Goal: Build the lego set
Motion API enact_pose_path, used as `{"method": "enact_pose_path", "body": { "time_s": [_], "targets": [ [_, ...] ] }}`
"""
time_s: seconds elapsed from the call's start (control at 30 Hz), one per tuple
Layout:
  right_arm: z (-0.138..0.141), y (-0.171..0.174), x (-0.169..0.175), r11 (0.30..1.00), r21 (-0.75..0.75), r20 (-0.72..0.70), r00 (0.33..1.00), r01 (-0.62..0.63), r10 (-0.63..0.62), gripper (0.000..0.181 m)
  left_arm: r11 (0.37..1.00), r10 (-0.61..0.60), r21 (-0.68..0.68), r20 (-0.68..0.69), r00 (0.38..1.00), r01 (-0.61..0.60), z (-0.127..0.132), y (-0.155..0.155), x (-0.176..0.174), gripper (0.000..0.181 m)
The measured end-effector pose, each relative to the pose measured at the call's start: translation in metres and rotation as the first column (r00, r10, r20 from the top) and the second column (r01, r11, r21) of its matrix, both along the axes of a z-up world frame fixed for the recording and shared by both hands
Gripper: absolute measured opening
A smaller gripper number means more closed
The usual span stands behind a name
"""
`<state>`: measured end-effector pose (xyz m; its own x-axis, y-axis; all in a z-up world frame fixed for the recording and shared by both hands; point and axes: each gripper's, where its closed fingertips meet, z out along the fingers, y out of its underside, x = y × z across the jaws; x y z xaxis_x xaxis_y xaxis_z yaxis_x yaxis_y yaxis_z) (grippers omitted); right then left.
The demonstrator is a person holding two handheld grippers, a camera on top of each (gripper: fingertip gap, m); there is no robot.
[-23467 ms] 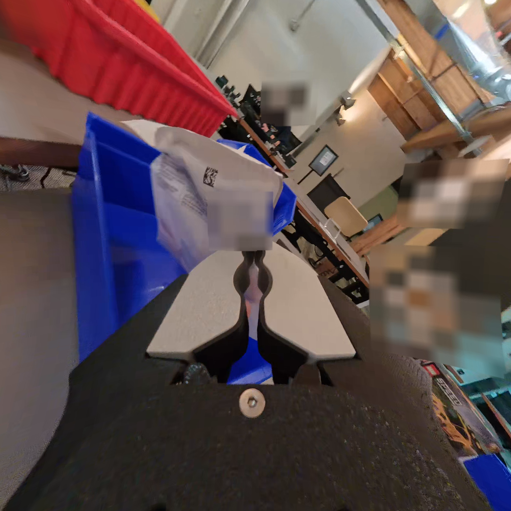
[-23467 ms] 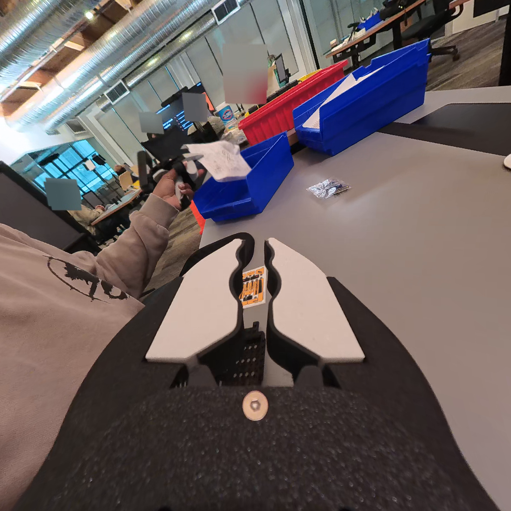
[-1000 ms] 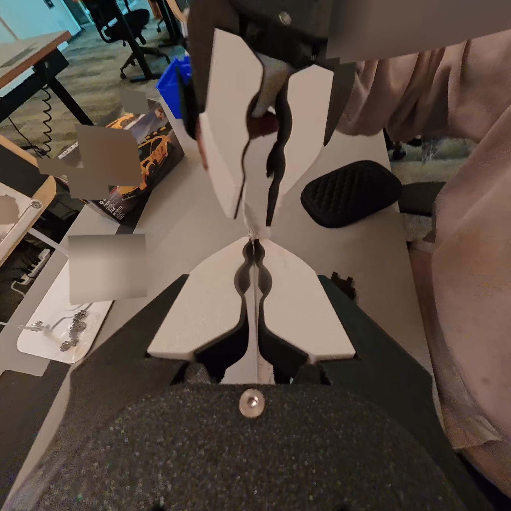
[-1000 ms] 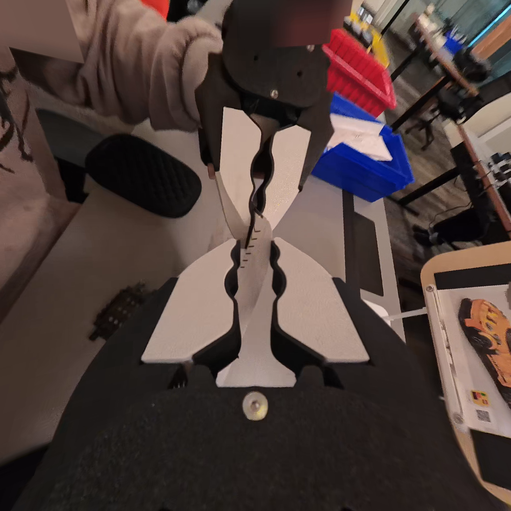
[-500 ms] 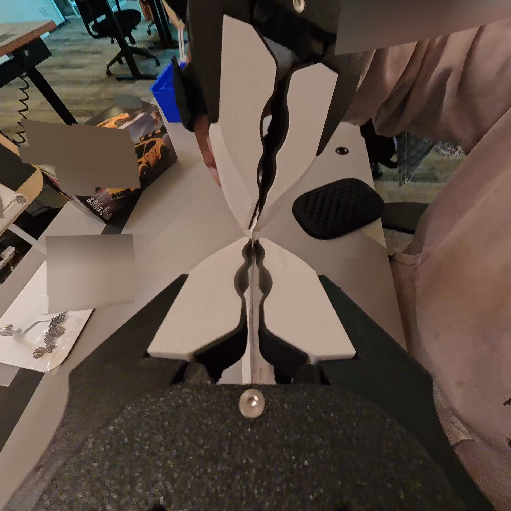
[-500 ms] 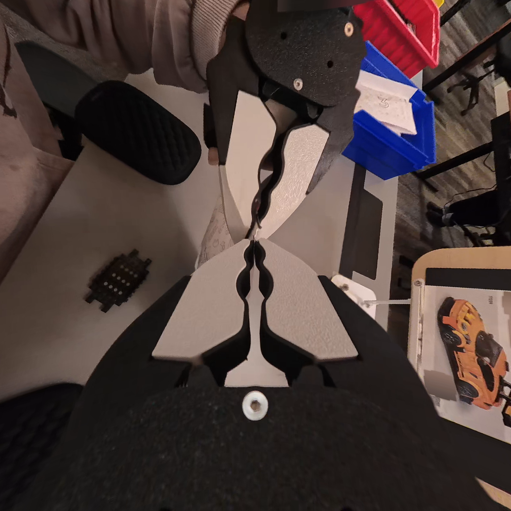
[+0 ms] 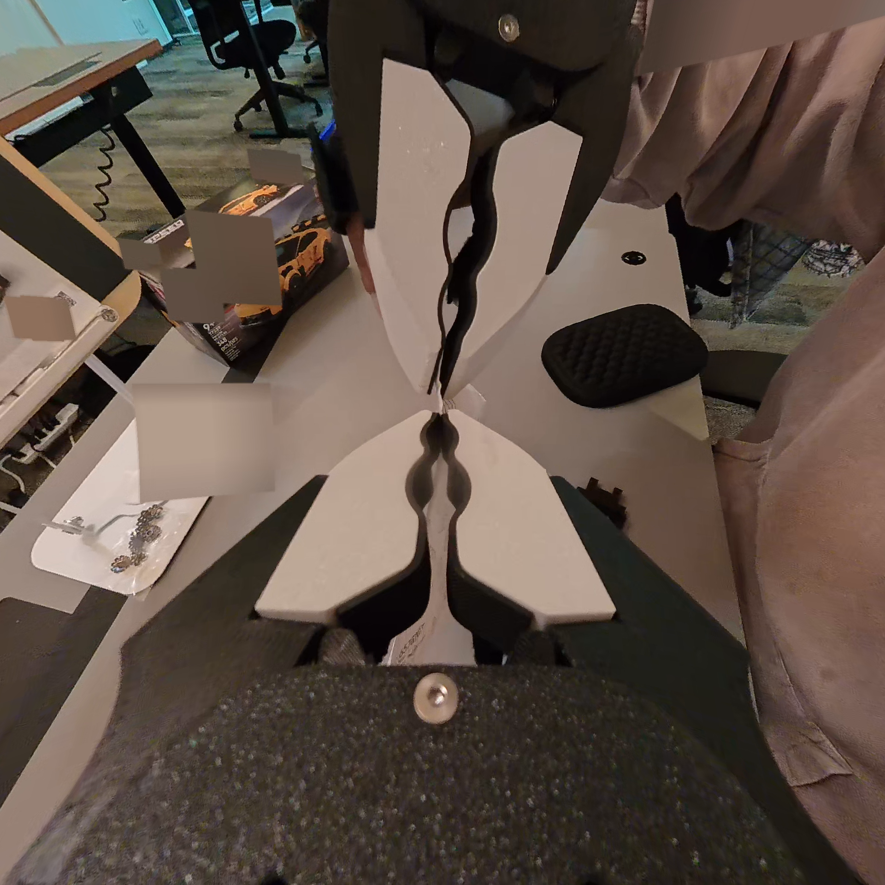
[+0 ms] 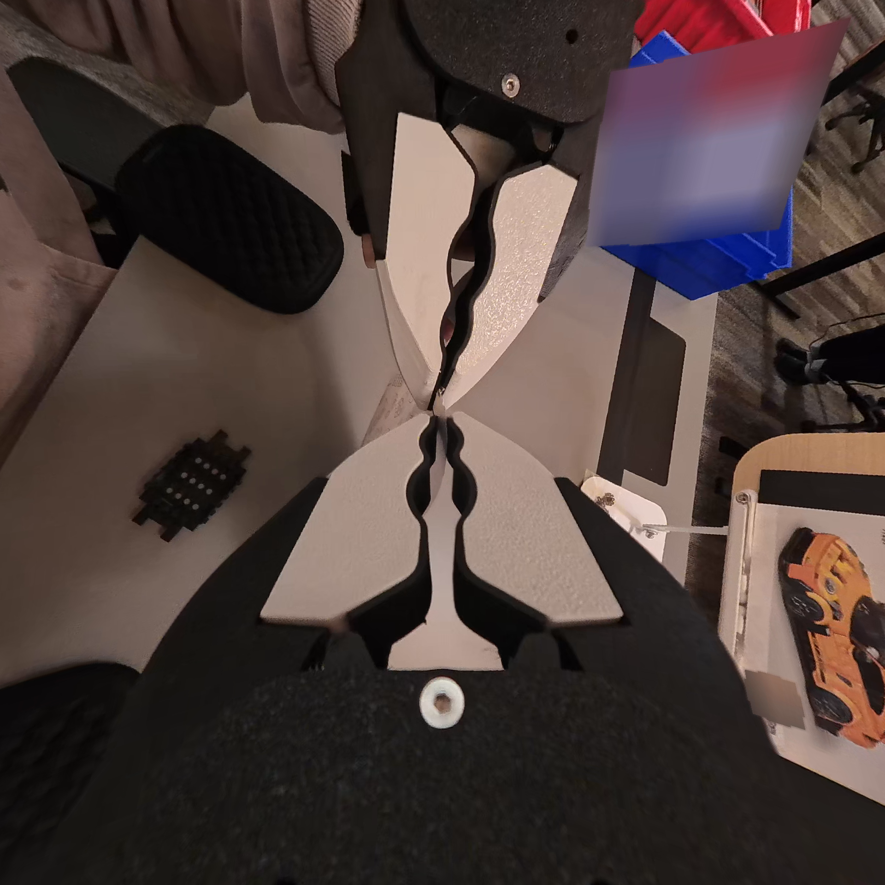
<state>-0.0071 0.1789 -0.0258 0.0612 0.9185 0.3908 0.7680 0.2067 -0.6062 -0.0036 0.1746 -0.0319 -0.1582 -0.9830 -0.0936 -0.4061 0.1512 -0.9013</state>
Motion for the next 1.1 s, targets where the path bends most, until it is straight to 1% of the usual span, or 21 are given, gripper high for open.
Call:
{"method": "enact_pose_path", "body": {
  "time_s": [0.2,0.33,0.43,0.6,0.67,0.77,0.93,1.1],
  "targets": [
    [0.0,0.002,-0.003,0.999,0.032,0.035,0.999,-0.025,0.024,0.0,0.999,0.001,0.035,0.02,1.0,-0.002,0.001,0.004,-0.003,0.0],
    [0.003,0.007,-0.004,0.994,0.1,0.061,0.997,-0.053,0.047,0.0,0.997,0.015,0.072,0.04,0.999,-0.018,0.004,0.01,-0.003,0.0],
    [0.005,0.007,-0.004,0.983,0.165,0.061,0.995,-0.084,0.075,0.0,1.0,0.007,0.023,0.052,0.999,-0.008,0.007,0.013,-0.004,0.0],
    [-0.002,0.002,-0.005,0.945,0.292,0.111,0.986,-0.151,0.123,0.0,0.999,-0.04,-0.034,0.056,0.998,0.042,0.001,0.007,-0.005,0.0],
    [-0.001,-0.001,-0.005,0.934,0.317,0.118,0.984,-0.166,0.135,0.0,0.996,-0.065,-0.058,0.062,0.996,0.068,0.001,0.004,-0.005,0.0],
    [-0.001,-0.005,-0.005,0.913,0.36,0.147,0.978,-0.193,0.149,0.0,0.993,-0.097,-0.055,0.054,0.994,0.1,0.001,0.0,-0.006,0.001],
    [0.0,-0.015,-0.006,0.887,0.408,0.149,0.975,-0.215,0.167,0.0,0.986,-0.148,-0.068,0.058,0.987,0.152,0.002,-0.01,-0.007,0.001],
    [-0.003,-0.023,-0.006,0.857,0.461,0.183,0.97,-0.23,0.162,0.0,0.972,-0.194,-0.118,0.073,0.978,0.202,-0.001,-0.019,-0.007,0.001]
  ]
}}
